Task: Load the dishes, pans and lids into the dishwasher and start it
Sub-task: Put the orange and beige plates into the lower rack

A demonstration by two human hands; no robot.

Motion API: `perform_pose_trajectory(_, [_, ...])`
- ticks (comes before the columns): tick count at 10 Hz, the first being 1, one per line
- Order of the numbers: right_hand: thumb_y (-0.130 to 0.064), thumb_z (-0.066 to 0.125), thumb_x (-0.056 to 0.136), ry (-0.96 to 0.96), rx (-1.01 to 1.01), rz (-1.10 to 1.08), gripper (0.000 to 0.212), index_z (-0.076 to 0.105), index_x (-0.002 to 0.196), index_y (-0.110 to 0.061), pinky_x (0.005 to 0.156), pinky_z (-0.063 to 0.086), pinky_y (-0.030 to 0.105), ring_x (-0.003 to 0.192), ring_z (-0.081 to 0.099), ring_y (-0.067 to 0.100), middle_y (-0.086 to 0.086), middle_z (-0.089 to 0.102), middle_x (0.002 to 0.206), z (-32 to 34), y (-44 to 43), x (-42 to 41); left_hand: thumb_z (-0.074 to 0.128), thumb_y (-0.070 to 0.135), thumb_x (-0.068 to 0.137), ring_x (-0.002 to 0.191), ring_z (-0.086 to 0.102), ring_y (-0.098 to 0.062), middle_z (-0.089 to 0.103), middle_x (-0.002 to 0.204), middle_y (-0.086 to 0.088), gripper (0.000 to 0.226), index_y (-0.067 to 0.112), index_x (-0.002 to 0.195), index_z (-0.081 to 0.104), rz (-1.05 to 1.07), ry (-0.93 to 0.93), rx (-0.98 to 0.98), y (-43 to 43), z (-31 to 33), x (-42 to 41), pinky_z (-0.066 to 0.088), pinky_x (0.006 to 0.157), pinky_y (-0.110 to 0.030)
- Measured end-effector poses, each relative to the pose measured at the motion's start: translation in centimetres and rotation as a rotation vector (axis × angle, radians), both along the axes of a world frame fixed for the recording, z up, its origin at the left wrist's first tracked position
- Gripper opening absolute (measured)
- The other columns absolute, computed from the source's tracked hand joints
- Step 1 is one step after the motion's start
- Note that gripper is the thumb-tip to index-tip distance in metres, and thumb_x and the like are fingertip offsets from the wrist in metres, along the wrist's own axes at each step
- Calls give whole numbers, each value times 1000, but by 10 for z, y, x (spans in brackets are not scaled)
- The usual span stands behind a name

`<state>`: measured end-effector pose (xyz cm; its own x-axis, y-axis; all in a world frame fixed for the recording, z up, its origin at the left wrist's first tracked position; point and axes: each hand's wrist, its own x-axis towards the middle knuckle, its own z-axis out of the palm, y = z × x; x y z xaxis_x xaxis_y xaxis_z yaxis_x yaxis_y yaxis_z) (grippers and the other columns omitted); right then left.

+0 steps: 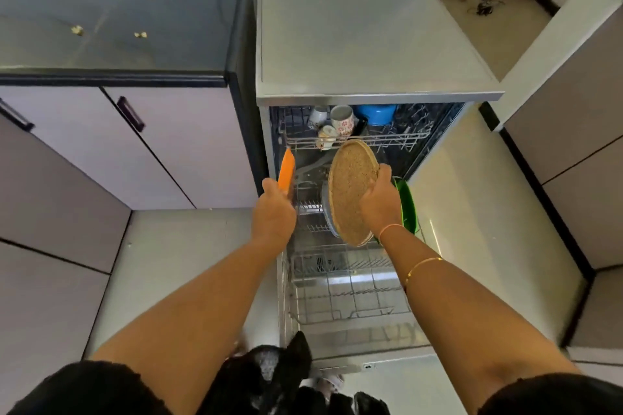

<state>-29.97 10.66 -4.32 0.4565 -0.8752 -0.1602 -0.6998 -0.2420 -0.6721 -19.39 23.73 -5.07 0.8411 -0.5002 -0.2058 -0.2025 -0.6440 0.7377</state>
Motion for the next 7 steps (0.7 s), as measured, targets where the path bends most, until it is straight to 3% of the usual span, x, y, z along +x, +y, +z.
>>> perform_pose_trajectory(1, [-3,36,93,47,43,52,29,33,121,-7,64,43,38,82,56,35,14,51,87,-32,-10,5,37,19,101,61,45,-18,43,71,0,11,9,97,35,97,50,-17,-11,-21,3,34,47,-28])
perform_pose_trajectory(2, [-4,37,93,73,80,88,31,32,123,-7,64,43,37,77,54,30,11,50,85,-75,-18,16,31,18,102,60,41,-11,42,72,2,8,11,97,33,107,73,-9,-25,-52,15,28,47,-23])
perform_pose_trajectory(3, [-4,40,93,83,135,113,37,31,129,-8,69,40,34,85,54,29,15,53,96,-119,-17,33,31,17,102,64,42,-13,46,80,-3,13,6,105,38,120,82,-14,-38,-90,34,27,47,-23])
perform_pose_trajectory(5, [0,40,92,135,147,199,53,24,141,-13,87,43,37,113,52,31,15,47,129,-228,-15,81,31,17,102,59,39,-6,39,70,5,7,13,96,33,110,112,-20,-63,-183,67,25,47,-21])
perform_pose_trajectory(7, [3,44,91,127,47,328,62,18,144,-16,93,47,37,114,52,29,13,39,138,-305,-13,134,33,18,101,65,45,-13,47,79,-1,6,12,100,37,121,98,-69,-77,-267,90,30,49,-18])
